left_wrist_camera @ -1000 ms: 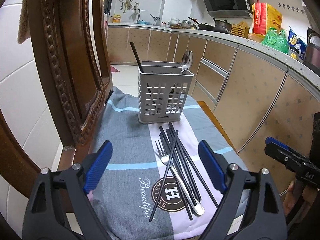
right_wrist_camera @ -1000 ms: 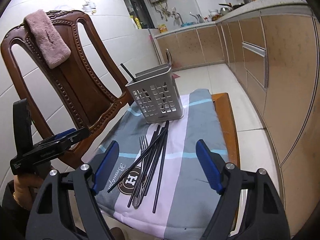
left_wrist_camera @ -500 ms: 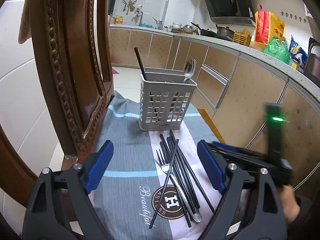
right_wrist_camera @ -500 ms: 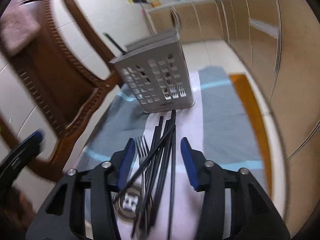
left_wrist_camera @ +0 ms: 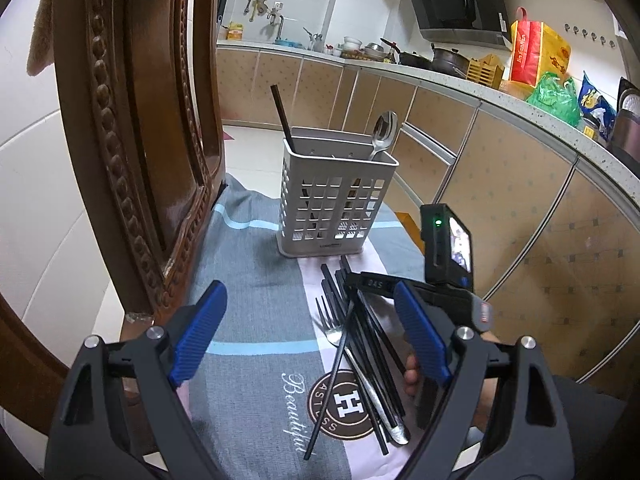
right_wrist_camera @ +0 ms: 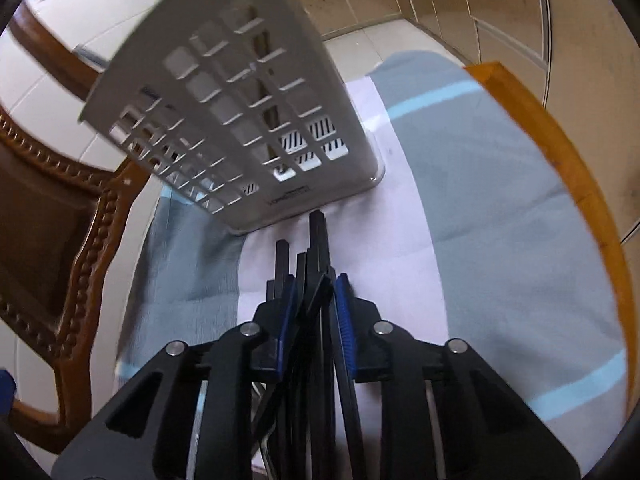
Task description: Organize utensils
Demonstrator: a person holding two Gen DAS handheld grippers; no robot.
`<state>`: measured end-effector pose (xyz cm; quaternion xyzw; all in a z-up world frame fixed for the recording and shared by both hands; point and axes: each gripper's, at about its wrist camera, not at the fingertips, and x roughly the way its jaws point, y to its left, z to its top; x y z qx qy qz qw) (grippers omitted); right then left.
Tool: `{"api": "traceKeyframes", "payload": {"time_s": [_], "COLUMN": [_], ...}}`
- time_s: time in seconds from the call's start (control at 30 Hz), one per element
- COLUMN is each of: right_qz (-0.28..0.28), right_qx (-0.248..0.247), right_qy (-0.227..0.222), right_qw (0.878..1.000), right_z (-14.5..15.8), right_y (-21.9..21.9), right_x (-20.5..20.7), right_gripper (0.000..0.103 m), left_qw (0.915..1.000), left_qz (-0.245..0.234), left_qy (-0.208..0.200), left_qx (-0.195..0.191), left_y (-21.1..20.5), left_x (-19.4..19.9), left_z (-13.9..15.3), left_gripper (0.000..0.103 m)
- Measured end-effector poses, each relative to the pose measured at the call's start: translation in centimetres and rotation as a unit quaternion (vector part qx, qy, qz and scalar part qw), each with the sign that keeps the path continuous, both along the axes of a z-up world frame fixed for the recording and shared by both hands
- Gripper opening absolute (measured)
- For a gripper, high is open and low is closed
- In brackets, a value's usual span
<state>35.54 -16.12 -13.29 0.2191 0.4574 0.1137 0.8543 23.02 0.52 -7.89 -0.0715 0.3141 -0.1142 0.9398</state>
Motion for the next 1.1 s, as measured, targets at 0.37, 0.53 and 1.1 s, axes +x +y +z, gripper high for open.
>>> {"api": "traceKeyframes", "payload": {"time_s": [0.37,0.53,1.1], "right_qz": [0.006,0.050,0.046], "right_qx": [0.037,0.063,0.081], "right_qy": [-0.081,-0.139,-0.163], "right_qw": [0.996,0.987,0.982], "right_z": [5.1,9.0,10.3], "right_y": [-1.9,-4.4,-9.2], "right_x": [-2.3,-5.7,-7.6], "right_gripper": [0.010,0.010,0.010], "left_qw": [0.9992,0.9968,0.9855], "left_qz": [-0.008,-0.041,-0.101], "left_qy": [0.038,0.067,0.134], "left_qx": [0.009,0.012,-0.026], "left_y": [-0.6,-2.1,-5.1], "left_x": [2.4,5.2,10.5], "left_z": [-2.5,-5.2,-12.6], "left_gripper": [0.085,0.070,0.042]}}
